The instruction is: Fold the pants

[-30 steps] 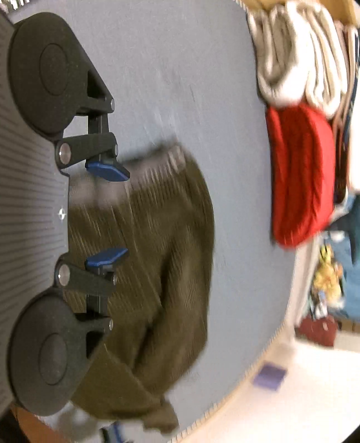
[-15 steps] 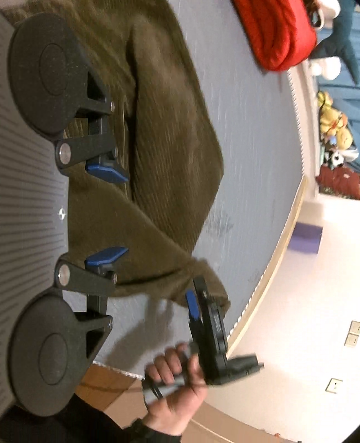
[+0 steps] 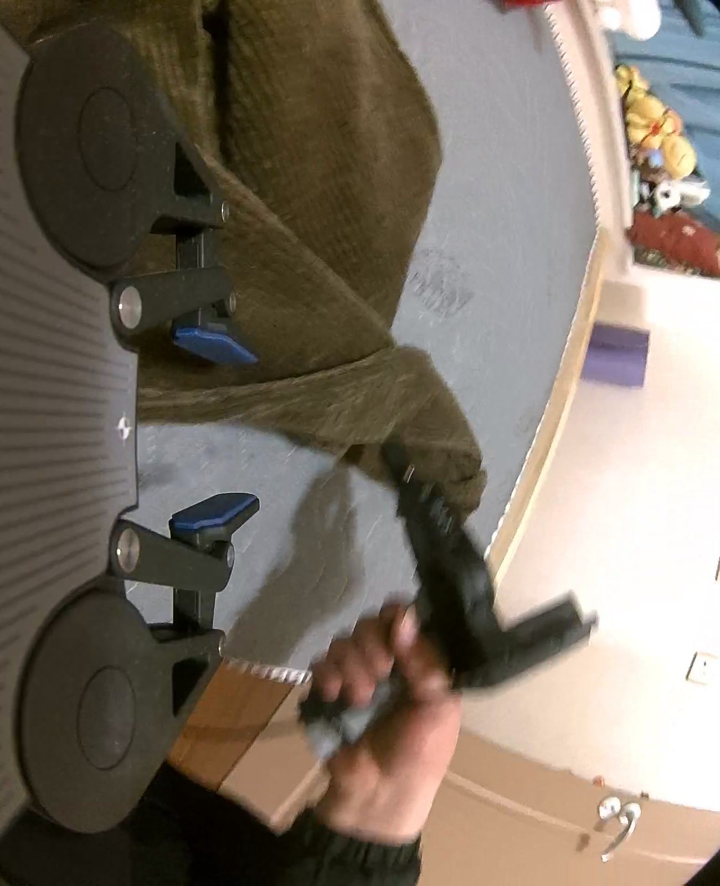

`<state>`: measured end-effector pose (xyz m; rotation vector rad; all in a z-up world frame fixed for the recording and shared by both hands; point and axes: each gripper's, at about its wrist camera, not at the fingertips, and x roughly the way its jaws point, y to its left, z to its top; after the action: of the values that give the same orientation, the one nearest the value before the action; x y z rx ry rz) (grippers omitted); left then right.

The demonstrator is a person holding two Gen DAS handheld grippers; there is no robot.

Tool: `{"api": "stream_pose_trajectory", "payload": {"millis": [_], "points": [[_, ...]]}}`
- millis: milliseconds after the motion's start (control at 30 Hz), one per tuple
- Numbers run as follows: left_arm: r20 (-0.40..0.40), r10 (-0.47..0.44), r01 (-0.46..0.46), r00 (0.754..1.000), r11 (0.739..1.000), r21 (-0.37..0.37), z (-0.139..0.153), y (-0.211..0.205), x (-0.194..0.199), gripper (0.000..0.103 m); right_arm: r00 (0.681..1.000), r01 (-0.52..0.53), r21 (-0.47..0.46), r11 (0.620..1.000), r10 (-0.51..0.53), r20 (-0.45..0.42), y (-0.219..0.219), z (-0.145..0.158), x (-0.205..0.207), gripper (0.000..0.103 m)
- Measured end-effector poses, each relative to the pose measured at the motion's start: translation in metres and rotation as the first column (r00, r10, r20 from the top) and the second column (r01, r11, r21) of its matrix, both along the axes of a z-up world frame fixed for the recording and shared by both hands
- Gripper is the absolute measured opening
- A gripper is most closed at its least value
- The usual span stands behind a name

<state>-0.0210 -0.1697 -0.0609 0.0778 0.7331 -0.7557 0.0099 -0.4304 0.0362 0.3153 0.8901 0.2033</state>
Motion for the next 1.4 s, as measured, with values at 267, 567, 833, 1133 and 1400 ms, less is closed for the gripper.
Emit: {"api": "stream_pose_trajectory", "payload": {"millis": [267, 567, 833, 1133, 1400], "points": [[-0.095, 0.115, -0.12, 0.989, 0.992, -0.043, -0.026, -0.01, 0.045, 0.007, 1.0, -0.007, 0.061, 0.998, 0.007, 0.011, -0.022, 0.015, -0.032, 0.02], [-0.265, -0.367, 0.355, 0.892, 0.93, -0.095, -0.041, -0.05, -0.006, 0.006, 0.995, 0.026, 0.104, 0.994, -0.036, 0.093, -0.017, 0.038, -0.031, 0.075], [-0.248, -0.216, 0.199, 0.945, 0.976, -0.089, -0.029, 0.0, 0.022, 0.041, 1.0, -0.019, -0.256, 0.966, 0.016, -0.012, 0.031, 0.011, -0.004, 0.084], [-0.235, 0.15, -0.138, 0.961, 0.988, 0.063, -0.008, 0.084, 0.07, 0.044, 0.998, 0.024, -0.527, 0.849, -0.052, -0.039, 0.006, -0.01, -0.012, 0.079], [-0.185, 0.384, -0.368, 0.905, 0.923, 0.116, 0.02, 0.155, 0.094, 0.044, 0.991, 0.092, -0.383, 0.919, -0.12, -0.05, -0.045, 0.005, -0.047, 0.016]]}}
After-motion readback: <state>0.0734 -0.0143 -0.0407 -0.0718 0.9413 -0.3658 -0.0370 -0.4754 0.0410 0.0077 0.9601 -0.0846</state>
